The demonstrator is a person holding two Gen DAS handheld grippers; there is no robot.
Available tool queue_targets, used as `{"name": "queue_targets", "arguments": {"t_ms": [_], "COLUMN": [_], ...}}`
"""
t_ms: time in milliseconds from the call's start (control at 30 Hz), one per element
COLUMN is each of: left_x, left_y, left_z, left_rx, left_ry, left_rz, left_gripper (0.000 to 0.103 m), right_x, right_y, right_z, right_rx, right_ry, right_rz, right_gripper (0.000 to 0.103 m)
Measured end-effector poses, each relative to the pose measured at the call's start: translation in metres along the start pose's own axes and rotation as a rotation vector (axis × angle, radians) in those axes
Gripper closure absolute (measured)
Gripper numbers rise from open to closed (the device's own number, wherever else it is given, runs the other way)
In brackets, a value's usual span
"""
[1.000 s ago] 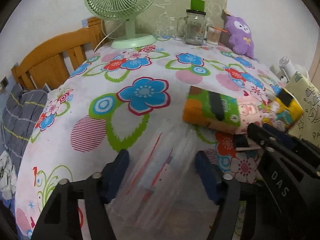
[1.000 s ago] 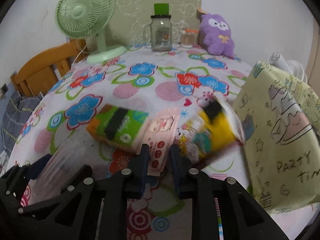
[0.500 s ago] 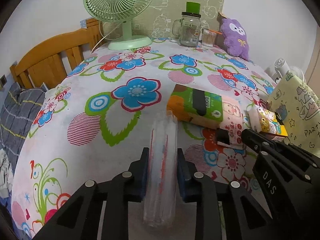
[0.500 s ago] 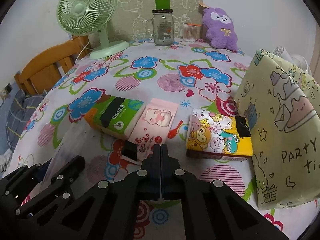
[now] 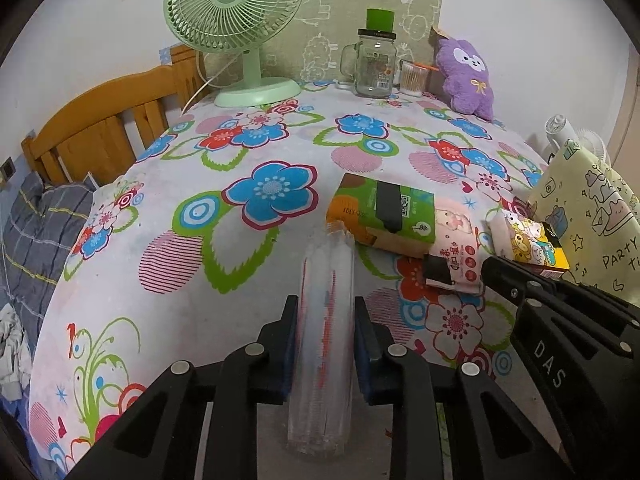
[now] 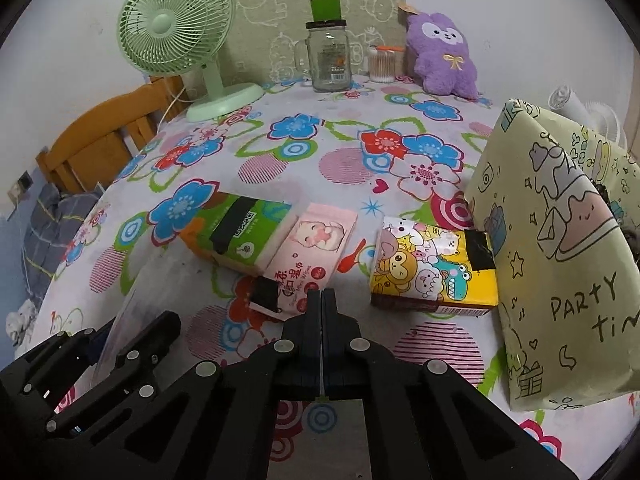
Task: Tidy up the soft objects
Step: 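Carry the clear plastic roll with the left tool over the gift box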
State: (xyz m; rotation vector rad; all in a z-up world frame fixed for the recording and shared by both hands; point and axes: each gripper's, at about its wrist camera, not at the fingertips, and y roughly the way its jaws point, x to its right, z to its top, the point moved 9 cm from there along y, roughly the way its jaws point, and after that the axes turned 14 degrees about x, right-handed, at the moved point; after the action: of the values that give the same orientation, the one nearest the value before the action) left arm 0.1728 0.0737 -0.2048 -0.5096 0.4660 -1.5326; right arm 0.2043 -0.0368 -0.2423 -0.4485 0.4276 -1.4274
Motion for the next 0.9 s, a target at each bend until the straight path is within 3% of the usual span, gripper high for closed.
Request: {"name": "queue_targets", "arguments": {"t_ms": [567, 900], "left_x": [0.017, 0.044], "left_y": [-0.012, -0.05], "left_z": [0.029, 0.063], "left_rx": [0.068, 0.157], "left_ry": [0.04, 0.049], "left_rz": [-0.036, -0.082], "left_gripper": [0.08, 0.08], "right_x": [0.012, 0.032], "right_y": [-0.02, -0.062], "right_z": [0.022, 0.052], "right_rx": [0.045, 0.117], "right_ry": [-0.025, -0.032], "right_rz": [-0.033, -0.057], "right_gripper": [0.1, 0.1]}}
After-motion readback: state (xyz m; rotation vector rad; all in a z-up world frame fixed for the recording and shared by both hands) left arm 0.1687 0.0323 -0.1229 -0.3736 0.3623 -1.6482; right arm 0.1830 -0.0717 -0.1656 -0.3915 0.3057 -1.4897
